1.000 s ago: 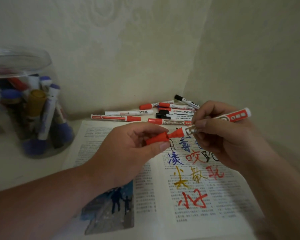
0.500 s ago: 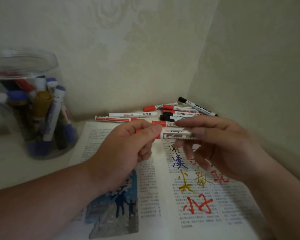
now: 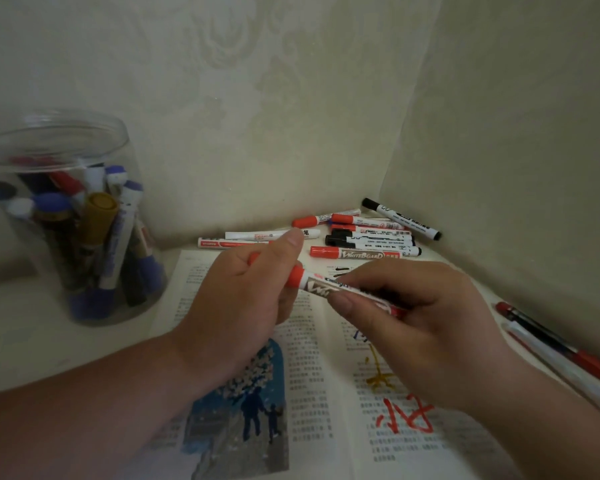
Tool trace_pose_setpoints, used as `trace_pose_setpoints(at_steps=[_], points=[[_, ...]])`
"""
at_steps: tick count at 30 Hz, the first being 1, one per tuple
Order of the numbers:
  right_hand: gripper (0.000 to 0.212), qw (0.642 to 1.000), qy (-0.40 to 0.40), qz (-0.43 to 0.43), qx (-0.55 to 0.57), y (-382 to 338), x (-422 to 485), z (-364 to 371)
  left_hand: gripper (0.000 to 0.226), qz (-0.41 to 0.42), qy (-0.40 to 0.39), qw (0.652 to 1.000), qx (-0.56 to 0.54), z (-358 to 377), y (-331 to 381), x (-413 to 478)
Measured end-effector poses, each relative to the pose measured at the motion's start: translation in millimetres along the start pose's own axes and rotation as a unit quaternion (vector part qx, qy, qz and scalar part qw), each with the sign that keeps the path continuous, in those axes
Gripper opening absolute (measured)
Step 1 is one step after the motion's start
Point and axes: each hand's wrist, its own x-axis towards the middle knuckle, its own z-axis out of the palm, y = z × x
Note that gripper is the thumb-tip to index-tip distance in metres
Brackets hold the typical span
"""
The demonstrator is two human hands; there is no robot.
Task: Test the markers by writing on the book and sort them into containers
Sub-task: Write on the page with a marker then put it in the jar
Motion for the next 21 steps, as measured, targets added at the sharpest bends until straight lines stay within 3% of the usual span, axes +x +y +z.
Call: trace_pose_setpoints(at_steps=[1,3,5,6,9,12,15,21], points=[[0.016,0.991,-0.027,0.089,0.098,-2.5,1.0,-1.1,0.056,0.012,-0.004,1.0,0.016,-0.7,0.3,-0.4],[0.02,0.914,-0.103,0.254,0.299,-2.6,4.4,-5.8,0.055,0.037,-0.013,0.998,0.046,-2.9,-0.9,-1.3],[0.018,0.832,-0.147,0.344,0.409,-1.5,7.8,-9.7,0.056,0.052,-0.018,0.996,0.07,-2.2,-1.6,-2.3],[0.017,0.811,-0.153,0.364,0.431,-1.1,9.0,-10.4,0.056,0.051,-0.014,0.995,0.084,-0.9,-1.9,-2.2],[0.016,0.811,-0.108,0.385,0.428,1.8,12.9,-7.8,0.058,0.029,0.02,0.995,0.092,-0.1,-9.5,4.0],[0.009,0.811,0.03,0.383,0.442,13.6,16.7,-6.8,0.049,0.012,0.059,0.997,0.048,-4.9,-18.6,13.7],[0.005,0.823,0.148,0.36,0.413,28.6,17.2,-5.0,0.024,0.014,0.069,0.997,0.031,-8.2,-21.7,18.2],[0.018,0.838,0.223,0.318,0.384,29.5,16.2,5.0,0.017,0.013,0.049,0.999,0.017,-8.2,-27.2,20.5]])
